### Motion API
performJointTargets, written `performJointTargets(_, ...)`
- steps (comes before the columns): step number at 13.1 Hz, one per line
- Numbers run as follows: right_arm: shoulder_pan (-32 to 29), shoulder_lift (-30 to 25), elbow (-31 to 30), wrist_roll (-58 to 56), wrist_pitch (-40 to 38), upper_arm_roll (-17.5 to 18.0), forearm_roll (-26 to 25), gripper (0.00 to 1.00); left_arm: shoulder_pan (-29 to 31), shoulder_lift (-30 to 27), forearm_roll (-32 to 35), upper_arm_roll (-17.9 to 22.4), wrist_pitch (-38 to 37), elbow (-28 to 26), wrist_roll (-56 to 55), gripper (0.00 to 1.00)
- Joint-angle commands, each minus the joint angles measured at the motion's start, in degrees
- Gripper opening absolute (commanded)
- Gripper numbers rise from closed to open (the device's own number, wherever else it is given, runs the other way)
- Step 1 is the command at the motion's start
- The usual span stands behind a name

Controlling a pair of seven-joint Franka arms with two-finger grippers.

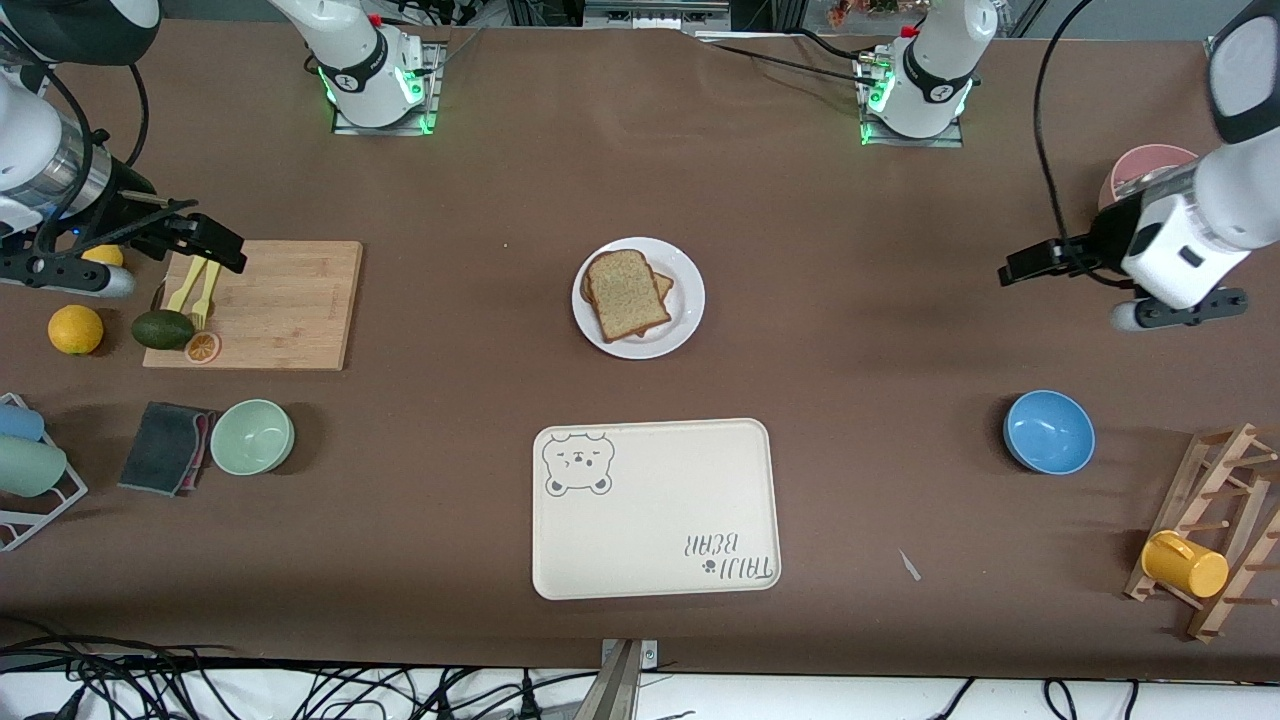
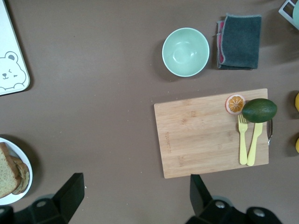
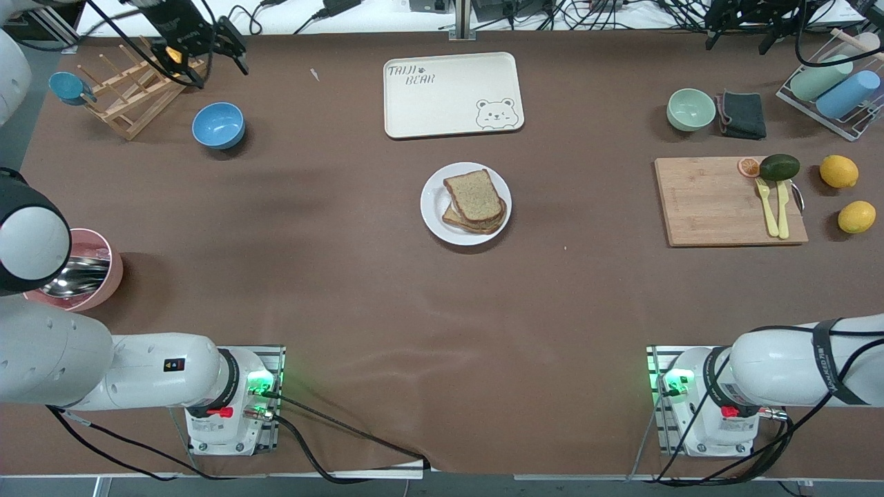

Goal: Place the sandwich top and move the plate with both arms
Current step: 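Reach the left gripper toward the white plate rim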

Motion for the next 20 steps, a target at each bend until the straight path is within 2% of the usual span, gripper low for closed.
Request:
performJointTargets(1, -0.05, -1.24, -0.11, 0.83, -1.03, 0.15, -0.97, 0.99, -0.06, -3.76, -3.38, -0.87, 5.89, -7.77, -0.72, 1.0)
performJointTargets(3, -0.05, -1.06, -0.11, 0.91, -0.77, 0.15, -0.88, 0.99, -0.67, -3.5, -4.7, -3.23, 9.58, -11.54, -0.81, 1.0)
performJointTargets(6, -0.05, -1.33, -0.2, 0.91, -1.03, 0.24, -0.27, 0.99, -1.03, -3.23, -15.31, -3.51, 18.36, -17.35, 0.24, 1.0)
performJointTargets(11, -0.05, -1.42, -0.28, 1.0, -0.95, -0.47, 0.43, 0.99, -3.22, 2.73, -29.82, -5.61, 23.66, -18.42, 11.21, 1.0)
performJointTargets(15, -0.05, -1.42, -0.28, 1.0, 0.28, -0.47, 0.52, 0.99, -5.24, 5.47, -44.05, -5.61, 24.8, -23.24, 26.91, 1.0)
performJointTargets(16, -0.13, -1.42, -0.2, 1.0, 0.2, -0.56, 2.0, 0.99, -5.59, 5.64, -47.3, -5.61, 25.41, -24.65, 30.7, 1.0)
performJointTargets(20, -0.05, -1.94, 0.24, 0.91, -1.11, -0.12, 3.16, 0.99, -10.33, 10.55, -53.03, -6.75, 32.43, -25.63, 34.26, 1.0)
